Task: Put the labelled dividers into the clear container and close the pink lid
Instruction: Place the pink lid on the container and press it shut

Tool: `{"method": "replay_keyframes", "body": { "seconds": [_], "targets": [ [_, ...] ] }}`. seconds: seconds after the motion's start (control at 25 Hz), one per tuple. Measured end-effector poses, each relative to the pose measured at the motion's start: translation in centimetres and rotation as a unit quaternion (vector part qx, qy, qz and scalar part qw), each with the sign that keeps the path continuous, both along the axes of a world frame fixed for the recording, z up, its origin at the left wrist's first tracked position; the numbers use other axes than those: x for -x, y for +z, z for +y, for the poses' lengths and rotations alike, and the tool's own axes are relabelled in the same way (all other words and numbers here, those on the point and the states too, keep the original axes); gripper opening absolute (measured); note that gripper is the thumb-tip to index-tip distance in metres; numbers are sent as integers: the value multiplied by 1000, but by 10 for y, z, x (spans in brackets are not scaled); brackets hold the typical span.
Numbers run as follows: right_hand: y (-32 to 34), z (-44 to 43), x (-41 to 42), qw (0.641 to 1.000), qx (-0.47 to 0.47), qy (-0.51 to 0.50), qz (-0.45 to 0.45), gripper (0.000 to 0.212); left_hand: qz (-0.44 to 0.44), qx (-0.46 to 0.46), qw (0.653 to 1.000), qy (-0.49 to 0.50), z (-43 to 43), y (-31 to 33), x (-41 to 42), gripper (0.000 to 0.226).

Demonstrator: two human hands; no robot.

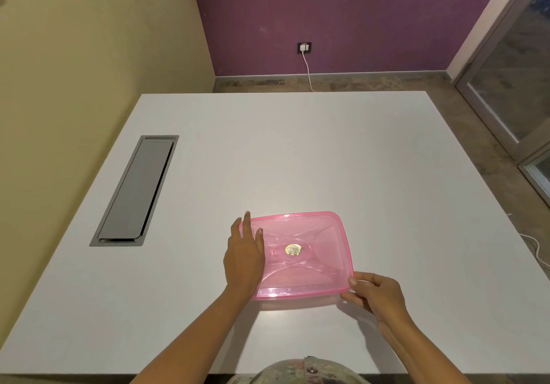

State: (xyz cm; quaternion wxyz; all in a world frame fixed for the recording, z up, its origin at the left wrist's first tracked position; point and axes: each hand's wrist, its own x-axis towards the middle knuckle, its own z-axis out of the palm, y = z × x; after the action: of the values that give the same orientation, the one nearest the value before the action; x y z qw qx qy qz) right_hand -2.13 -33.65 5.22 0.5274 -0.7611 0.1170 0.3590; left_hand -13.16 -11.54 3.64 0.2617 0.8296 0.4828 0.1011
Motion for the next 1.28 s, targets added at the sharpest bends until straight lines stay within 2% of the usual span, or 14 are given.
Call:
{"method": "replay_keyframes", "body": {
  "seconds": [0.2, 0.32, 0.4, 0.6, 0.72, 0.84, 1.04, 1.28],
  "targets": [
    [-2, 1, -7, 996, 42, 65, -36, 9, 1, -4, 1000, 1, 0, -1, 0, 48],
    [4, 18, -21, 979, 100, 141, -111, 38, -2, -7, 1000, 2, 0, 0, 1, 48],
    [6, 42, -35, 964, 133, 162, -163, 47, -2, -3, 1000, 4, 0, 1, 1, 48],
    [-6, 108, -75, 945, 166, 180, -216, 48, -6, -7, 1000, 4, 0, 3, 0, 48],
    [-15, 129, -87, 925, 214, 231, -211, 37, -11, 8, 1000, 4, 0, 1, 0, 48],
    [-22, 134, -89, 912, 238, 246, -226, 32, -15, 11, 1000, 9, 1, 0, 0, 48],
    [-32, 135, -88, 869, 278, 274, -304, 29, -24, 13, 1000, 8, 2, -4, -1, 48],
    [-40, 135, -85, 861, 282, 258, -335, 33, -19, 13, 1000, 12, 4, -5, -2, 46]
  ]
}}
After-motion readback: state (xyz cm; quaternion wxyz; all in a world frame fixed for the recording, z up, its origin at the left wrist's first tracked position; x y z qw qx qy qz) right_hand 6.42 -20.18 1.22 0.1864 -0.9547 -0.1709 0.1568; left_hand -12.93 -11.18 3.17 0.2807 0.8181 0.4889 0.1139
